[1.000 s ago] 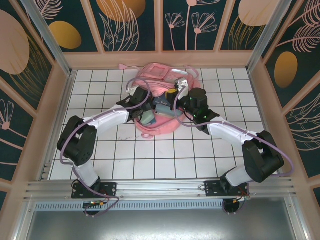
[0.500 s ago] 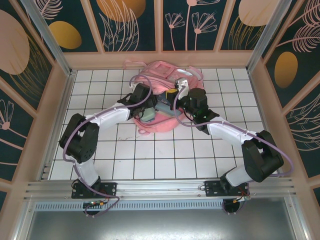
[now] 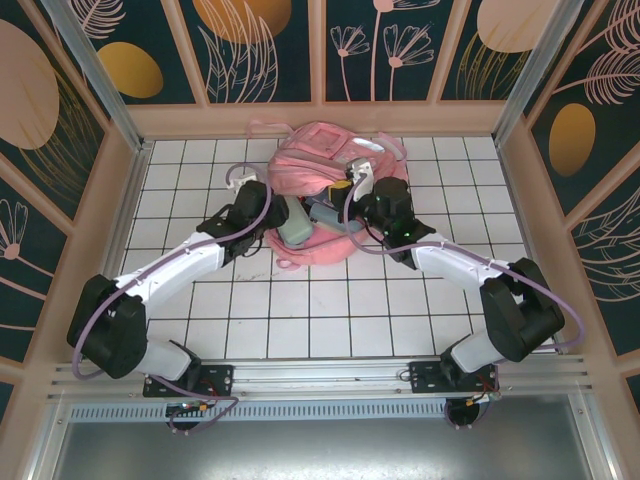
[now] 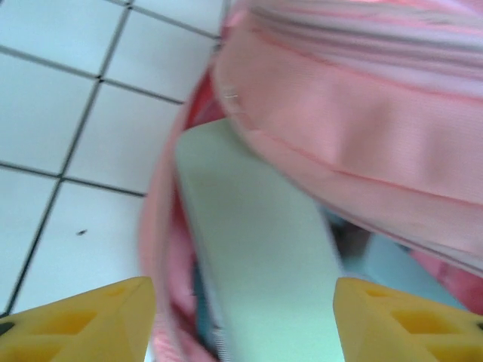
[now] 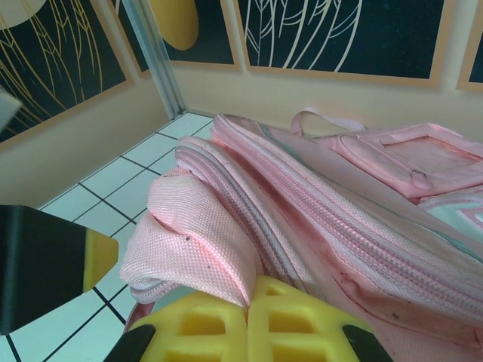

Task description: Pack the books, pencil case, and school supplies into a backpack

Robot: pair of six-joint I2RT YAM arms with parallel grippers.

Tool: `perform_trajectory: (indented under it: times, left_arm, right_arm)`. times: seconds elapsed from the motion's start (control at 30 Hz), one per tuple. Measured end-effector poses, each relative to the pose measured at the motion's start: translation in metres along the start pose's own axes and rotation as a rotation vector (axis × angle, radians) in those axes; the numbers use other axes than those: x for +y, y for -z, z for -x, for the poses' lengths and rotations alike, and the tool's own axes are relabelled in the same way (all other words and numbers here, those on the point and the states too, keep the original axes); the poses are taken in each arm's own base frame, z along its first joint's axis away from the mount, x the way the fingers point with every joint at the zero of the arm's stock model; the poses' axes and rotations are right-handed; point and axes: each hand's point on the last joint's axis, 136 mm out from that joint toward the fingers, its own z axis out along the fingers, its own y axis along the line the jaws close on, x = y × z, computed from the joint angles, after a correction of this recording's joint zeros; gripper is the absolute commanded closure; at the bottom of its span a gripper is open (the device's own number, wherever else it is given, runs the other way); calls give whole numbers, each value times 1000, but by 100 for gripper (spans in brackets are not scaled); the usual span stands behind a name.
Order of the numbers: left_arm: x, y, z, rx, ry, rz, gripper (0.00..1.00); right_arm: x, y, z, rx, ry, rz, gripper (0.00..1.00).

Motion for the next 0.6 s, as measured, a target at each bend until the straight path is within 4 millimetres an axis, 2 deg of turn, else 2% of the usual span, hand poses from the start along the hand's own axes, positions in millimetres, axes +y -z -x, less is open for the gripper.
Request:
perform_trajectory:
  times: [0.07, 0.2, 0.43, 0.5, 0.6]
  left_arm:
    - [20, -9, -10, 24, 2, 57, 47]
    - [48, -30, -33, 90, -12, 154, 52]
    - [61, -52, -50, 136, -25, 194, 45]
    - [63, -58, -55, 148, -36, 201, 36]
    - [63, -68, -59, 164, -42, 197, 29]
  right_arm:
    - [1, 0, 0, 1, 0, 2, 100]
    - [1, 0, 0, 1, 1, 2, 100]
    - [2, 0, -2, 8, 0, 3, 100]
    - [2, 0, -2, 8, 0, 4, 100]
    - [2, 0, -2, 8, 0, 4, 100]
